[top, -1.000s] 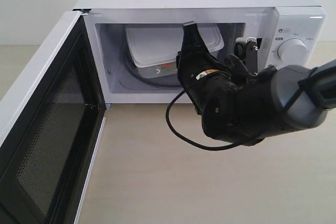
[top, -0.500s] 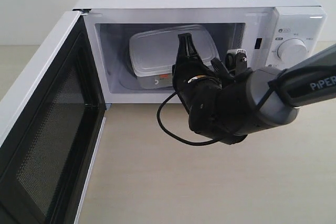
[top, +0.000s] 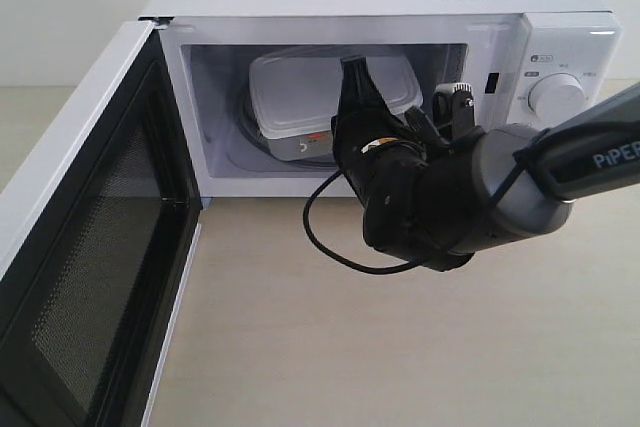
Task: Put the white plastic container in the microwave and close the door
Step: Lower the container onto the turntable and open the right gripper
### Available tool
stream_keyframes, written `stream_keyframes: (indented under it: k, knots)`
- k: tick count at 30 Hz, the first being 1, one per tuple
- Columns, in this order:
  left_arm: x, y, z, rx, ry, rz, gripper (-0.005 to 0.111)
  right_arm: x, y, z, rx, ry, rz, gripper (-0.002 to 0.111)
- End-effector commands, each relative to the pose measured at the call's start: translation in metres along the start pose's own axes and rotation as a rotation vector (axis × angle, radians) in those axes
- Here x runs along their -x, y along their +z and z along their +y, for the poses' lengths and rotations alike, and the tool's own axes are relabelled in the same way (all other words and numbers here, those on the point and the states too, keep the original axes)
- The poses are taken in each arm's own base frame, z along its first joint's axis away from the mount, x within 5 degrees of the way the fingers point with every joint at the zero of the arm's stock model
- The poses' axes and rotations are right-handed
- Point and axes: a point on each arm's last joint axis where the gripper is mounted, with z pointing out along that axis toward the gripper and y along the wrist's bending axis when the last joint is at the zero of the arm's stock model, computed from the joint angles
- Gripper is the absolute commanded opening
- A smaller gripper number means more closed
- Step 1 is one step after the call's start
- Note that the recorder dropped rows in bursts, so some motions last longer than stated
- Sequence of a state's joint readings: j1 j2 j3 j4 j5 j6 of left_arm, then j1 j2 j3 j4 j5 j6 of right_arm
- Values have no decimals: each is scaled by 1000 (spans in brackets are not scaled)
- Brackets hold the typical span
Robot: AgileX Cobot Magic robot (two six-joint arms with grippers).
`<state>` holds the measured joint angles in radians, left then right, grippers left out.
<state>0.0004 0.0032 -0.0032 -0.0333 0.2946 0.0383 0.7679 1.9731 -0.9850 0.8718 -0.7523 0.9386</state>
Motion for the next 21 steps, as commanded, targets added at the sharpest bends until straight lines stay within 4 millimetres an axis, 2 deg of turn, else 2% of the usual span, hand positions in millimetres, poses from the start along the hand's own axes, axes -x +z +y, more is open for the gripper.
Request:
stream_keyframes:
  k: [1, 5, 7, 21]
  knots:
    - [-1, 0, 0, 4, -10, 1, 4, 2, 1, 7, 42, -21, -9, 12]
    - [-1, 0, 0, 4, -10, 1, 4, 2, 1, 7, 41, -12, -10, 42]
    - [-1, 0, 0, 4, -10, 1, 4, 4, 1, 7, 37, -5, -18, 51]
    - [-1, 0, 0, 4, -10, 1, 4, 7, 3, 9, 54, -23, -17, 51]
